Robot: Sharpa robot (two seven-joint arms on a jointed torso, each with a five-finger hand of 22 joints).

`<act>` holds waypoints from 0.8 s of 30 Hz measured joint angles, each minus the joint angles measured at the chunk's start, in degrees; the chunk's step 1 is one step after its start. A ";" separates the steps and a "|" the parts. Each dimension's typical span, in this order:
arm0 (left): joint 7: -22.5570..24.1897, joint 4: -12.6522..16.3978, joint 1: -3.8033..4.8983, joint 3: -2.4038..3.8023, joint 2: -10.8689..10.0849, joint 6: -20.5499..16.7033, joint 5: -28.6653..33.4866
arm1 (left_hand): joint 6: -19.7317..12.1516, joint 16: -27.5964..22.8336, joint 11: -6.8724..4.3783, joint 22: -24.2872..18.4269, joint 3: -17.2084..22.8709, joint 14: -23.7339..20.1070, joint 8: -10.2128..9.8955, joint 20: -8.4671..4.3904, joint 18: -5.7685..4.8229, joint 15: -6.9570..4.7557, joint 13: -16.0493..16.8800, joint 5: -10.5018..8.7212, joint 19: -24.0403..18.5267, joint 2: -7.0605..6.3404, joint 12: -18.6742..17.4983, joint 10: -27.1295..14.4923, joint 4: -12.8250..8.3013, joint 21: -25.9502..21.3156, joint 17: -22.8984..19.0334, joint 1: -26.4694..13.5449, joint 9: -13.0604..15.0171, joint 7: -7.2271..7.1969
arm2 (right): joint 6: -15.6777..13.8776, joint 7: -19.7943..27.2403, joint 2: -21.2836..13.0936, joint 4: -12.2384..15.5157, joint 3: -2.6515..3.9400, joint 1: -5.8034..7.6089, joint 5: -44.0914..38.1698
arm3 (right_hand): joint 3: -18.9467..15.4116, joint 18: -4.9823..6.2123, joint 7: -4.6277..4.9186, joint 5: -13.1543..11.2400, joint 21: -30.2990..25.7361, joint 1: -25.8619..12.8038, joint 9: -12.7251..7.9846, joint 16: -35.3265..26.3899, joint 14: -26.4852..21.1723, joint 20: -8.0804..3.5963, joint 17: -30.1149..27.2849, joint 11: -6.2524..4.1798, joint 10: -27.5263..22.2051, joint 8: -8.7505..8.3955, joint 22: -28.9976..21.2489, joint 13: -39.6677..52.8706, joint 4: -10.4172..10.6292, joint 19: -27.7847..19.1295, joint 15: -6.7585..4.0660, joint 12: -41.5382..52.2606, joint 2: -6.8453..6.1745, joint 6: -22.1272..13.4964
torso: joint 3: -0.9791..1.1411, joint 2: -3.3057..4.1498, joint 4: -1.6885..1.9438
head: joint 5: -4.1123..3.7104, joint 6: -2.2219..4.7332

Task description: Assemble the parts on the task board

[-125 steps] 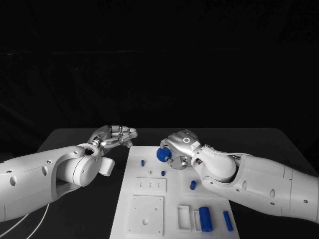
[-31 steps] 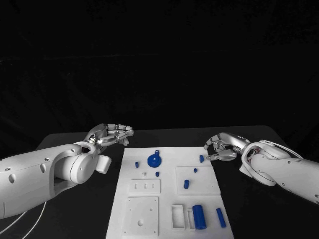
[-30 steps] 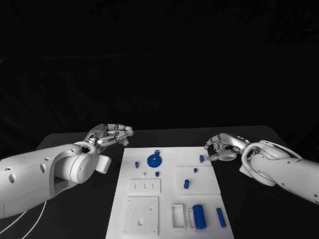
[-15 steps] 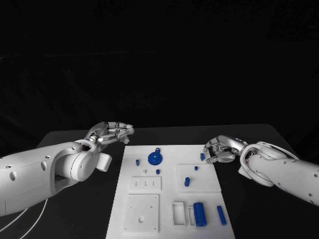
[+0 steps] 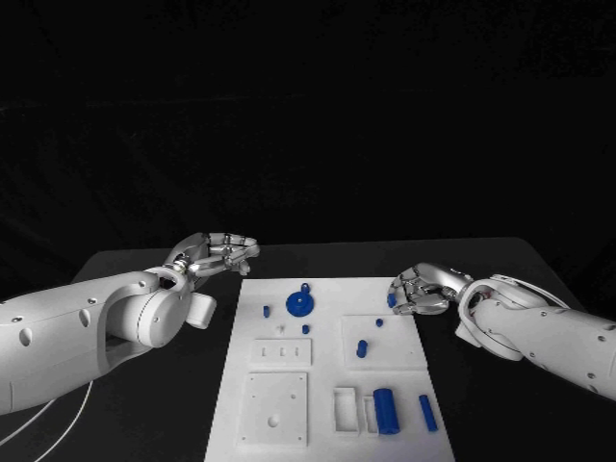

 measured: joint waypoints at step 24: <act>-0.05 0.23 0.00 0.00 -0.13 0.05 -0.03 | 0.00 0.00 -0.04 0.00 0.00 0.00 0.00 0.02 0.18 0.00 0.00 0.00 0.00 0.00 0.00 -0.02 0.00 0.00 0.01 0.00 -0.01 0.00 | 0.08 0.03 0.72 -0.29 -0.01 -0.20 0.51 | 4.77 0.00 0.23 -9.11 0.00 0.11 -0.07 -0.22 -0.01 0.11 0.48 -0.01 0.01 0.94 0.00 -0.46 1.27 -0.06 0.01 0.22 1.69 0.96 | 0.03 -0.06 -0.06 | 0.25 -0.23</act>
